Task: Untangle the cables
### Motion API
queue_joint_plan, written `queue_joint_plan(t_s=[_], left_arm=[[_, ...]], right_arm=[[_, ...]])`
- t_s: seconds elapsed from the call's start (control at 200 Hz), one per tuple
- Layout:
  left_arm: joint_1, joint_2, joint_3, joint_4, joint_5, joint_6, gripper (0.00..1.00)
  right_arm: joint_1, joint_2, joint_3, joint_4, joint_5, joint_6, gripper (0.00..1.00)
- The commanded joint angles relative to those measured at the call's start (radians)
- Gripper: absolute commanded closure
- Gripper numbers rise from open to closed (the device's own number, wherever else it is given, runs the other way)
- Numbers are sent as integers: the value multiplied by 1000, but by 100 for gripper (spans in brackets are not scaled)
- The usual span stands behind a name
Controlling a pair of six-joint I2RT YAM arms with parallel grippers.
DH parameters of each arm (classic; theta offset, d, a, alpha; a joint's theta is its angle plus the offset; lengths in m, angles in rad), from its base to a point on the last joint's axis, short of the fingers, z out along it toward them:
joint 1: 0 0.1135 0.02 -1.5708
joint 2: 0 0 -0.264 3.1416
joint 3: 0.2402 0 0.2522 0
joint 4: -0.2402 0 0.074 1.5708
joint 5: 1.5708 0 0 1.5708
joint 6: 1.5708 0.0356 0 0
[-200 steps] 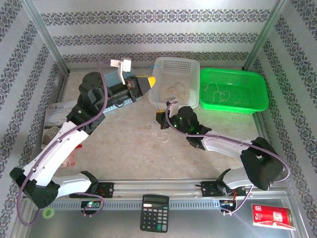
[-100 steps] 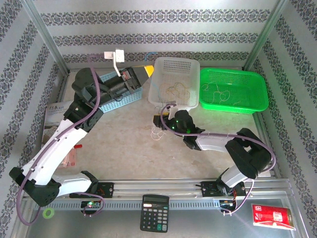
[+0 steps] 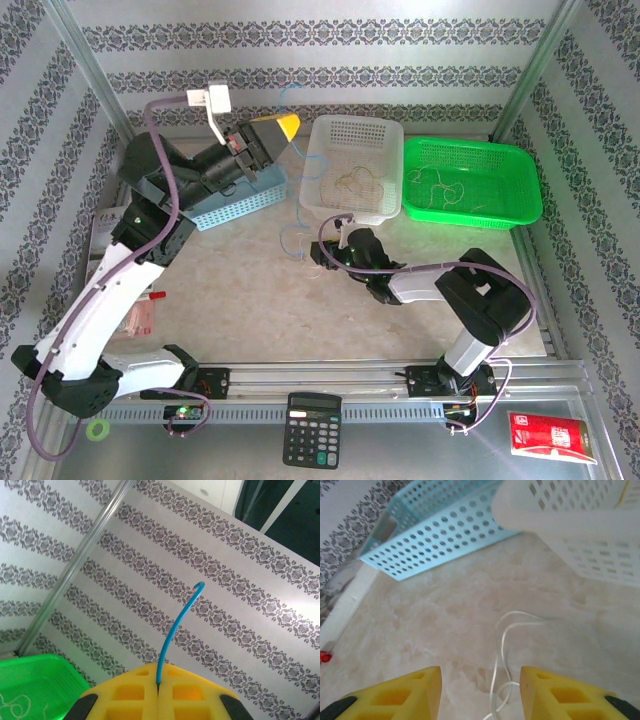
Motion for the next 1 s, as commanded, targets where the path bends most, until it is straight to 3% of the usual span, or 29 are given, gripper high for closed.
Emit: queue_joint_plan(t_s=[0.0, 0.205, 0.724, 0.999], left_arm=[[4, 8, 70, -77, -29, 117, 100], [66, 42, 136, -189, -76, 268, 100], [466, 182, 103, -52, 11, 224, 100], [611, 286, 70, -13, 9, 291, 100]], right_arm=[[-9, -9, -27, 58, 12, 25, 53], [-16, -120, -73, 18, 2, 19, 49], [-81, -488, -135, -261, 29, 4, 43], [-99, -628, -146, -357, 26, -8, 42]])
